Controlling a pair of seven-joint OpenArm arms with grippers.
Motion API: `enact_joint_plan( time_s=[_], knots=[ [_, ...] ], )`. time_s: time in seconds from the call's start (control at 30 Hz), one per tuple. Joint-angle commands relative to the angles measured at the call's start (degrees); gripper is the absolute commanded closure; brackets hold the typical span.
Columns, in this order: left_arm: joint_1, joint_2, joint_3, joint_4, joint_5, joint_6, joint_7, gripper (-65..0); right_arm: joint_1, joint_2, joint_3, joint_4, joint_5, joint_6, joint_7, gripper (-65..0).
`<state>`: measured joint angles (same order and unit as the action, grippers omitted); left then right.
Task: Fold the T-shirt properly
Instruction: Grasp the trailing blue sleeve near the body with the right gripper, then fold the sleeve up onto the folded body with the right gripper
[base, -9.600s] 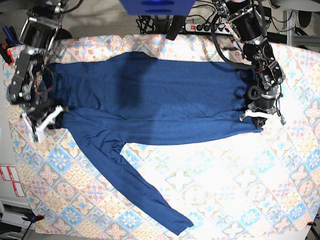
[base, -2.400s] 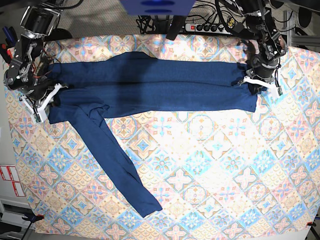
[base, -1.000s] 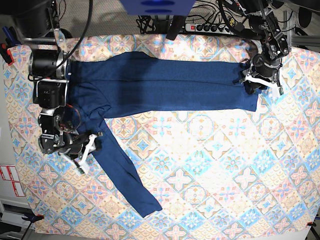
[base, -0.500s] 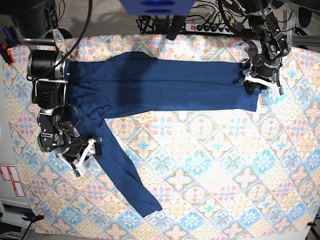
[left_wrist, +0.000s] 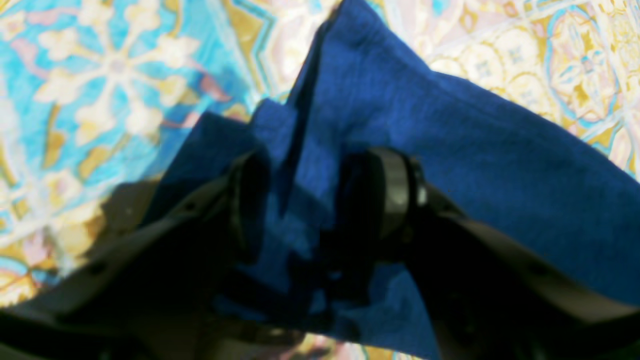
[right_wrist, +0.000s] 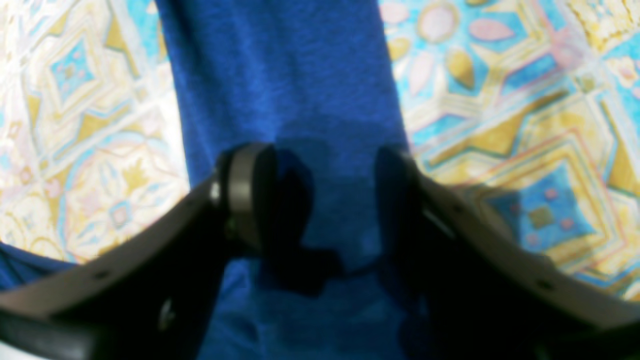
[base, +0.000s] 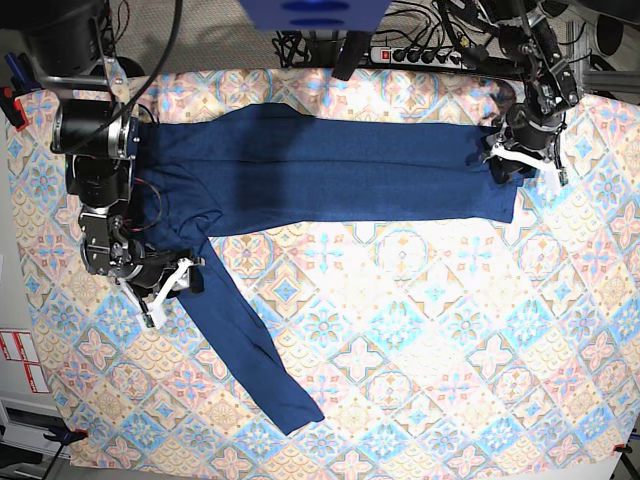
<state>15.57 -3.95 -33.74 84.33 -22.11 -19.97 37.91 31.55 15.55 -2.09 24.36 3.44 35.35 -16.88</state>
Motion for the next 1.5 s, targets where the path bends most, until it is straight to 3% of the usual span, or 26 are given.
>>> enact_joint_plan(
  time_s=[0.0, 0.23, 0.43, 0.6, 0.7, 0.87, 0.97, 1.03, 1.1, 1.27, 1.47],
  knots=[
    [-0.14, -0.49, -0.15, 1.07, -0.27, -0.12, -0.42, -29.8, 1.64, 1.11, 0.29, 0.65, 0.73, 0.29, 2.07, -30.7],
    [0.12, -0.49, -0.15, 1.07, -0.27, -0.12, -0.42, -29.8, 1.72, 2.34, 0.29, 0.65, 0.73, 0.12, 2.77, -30.7],
    [0.12, -0.49, -0.15, 1.07, -0.27, -0.12, -0.42, -29.8, 1.72, 2.60, -0.33, 0.65, 0.73, -5.33, 2.77, -31.0],
    [0.12, -0.49, -0.15, 1.07, -0.27, -0.12, -0.42, -29.8, 1.64, 2.43, -0.51, 0.65, 0.65, -5.42, 2.60, -30.8],
    [0.12, -0.49, -0.15, 1.16, -1.23, -0.12, -0.42, -29.6, 1.55, 2.34, -3.76, 0.65, 0.65, -5.42, 2.42, -30.7],
    [0.12, -0.49, -4.02, 1.16, -8.44, -0.12, -0.33, -29.6, -0.65, 2.16, -12.29, 0.83, 0.91, -5.42, 2.34, -30.7],
    [0.12, -0.67, -4.55, 1.16, -11.17, -0.12, -0.33, -29.6, -0.74, 0.67, -14.04, 0.92, 0.91, -5.42, 2.42, -30.2],
    [0.03, -0.67, -4.55, 1.16, -12.40, -0.12, -0.33, -29.6, -0.74, 0.32, -14.13, 0.92, 0.91, -5.33, 2.42, -26.1],
    [-0.14, -0.67, -4.55, 1.16, -13.28, -0.12, -0.33, -29.6, -0.74, 0.32, -14.13, 0.92, 0.91, -5.24, 2.34, -17.9],
    [-0.41, -0.67, -4.55, 1.16, -15.39, -0.12, -0.33, -29.6, -0.74, 0.32, -13.96, 1.00, 1.00, 0.03, -0.48, -0.7],
    [-1.29, -0.49, -4.20, 3.18, -16.53, -0.12, -0.33, -29.6, -3.11, 1.37, -11.67, 10.06, 1.26, 0.56, -2.32, -0.7]
  ],
)
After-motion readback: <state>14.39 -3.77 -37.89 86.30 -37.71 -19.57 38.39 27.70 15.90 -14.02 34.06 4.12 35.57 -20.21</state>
